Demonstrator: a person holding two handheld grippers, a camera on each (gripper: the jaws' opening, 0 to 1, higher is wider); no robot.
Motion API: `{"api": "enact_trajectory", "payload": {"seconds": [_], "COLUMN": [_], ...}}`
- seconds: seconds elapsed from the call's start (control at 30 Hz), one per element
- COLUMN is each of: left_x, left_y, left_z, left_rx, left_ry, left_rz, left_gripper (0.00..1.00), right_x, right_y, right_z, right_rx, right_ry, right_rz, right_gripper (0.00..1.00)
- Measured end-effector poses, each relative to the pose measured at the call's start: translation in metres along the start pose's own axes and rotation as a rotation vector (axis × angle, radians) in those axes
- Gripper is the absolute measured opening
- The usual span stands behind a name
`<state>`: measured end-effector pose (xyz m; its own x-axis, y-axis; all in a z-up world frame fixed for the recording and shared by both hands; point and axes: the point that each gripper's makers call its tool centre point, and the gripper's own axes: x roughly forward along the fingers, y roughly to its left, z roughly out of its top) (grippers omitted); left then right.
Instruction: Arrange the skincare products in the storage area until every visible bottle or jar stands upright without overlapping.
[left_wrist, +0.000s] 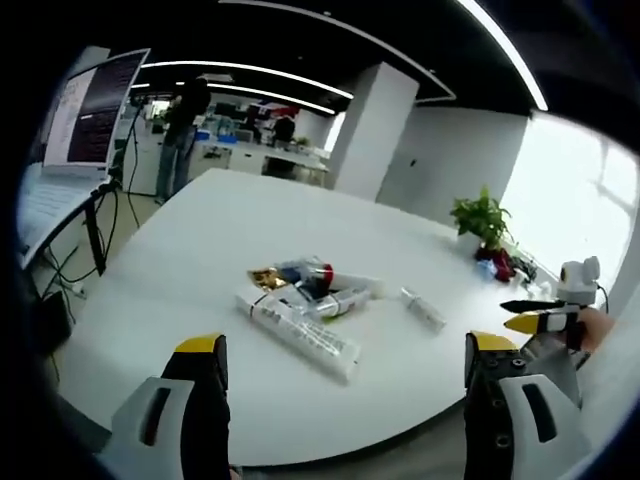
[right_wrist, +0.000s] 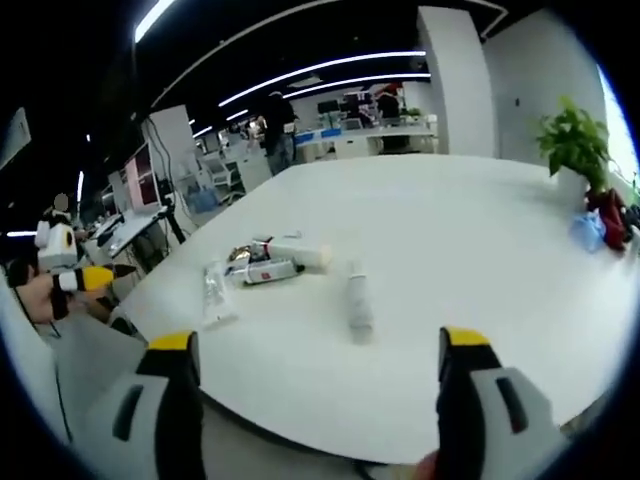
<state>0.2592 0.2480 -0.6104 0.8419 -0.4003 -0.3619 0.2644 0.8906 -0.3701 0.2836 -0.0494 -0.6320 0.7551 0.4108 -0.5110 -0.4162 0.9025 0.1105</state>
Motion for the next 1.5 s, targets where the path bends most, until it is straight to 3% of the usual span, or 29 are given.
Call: {"api": "enact_trajectory", "payload": {"seconds": [0.17,0.3,0.5,0.73,1.03,1.23,1.5], "left_x": [-0.001,0.000,0.000,0.000,0.002,0.002,0.003], "left_y": [0.003,-0.001,-0.002,-0.004,-0.006,-0.002,0.000], "left_z": [0.001,0.000,0.000,0.001,-0.002,0.000,-0.002], "left_rx": [-0.041,-0.019,0.000,-0.024,0.006,-0.023,-0.010], "left_ry": [-0.005,0.001,0.005,-0.002,0.018,0.007,0.017], "left_rz": [0.007,0.002,-0.002,-0.012,-0.016,-0.003,0.007], "left_gripper": [0.97,0.97,0.97,0.97,0.97,0.96,0.96], "right_x": [0.005,0.010,0.022,0.046,0.076,0.094,0.127], "right_y": [0.001,0.004,0.000,-0.005,-0.005,0.000,0.019], "right_z": [0.004,0.008,0.024,0.049,0.074,0.082,0.092], "right_rx": [-0.039,-0.065,-0.115,-0.146,-0.206,-0.200,-0.318], "right_ry": [0.015,0.043,0.048,0.035,0.042,0.052,0.113], "right_rz": [0.037,0.100,0.136,0.177,0.232,0.276,0.356], "right_gripper": [0.99,0.96,0.95,0.92,0.87,0.86,0.86]}}
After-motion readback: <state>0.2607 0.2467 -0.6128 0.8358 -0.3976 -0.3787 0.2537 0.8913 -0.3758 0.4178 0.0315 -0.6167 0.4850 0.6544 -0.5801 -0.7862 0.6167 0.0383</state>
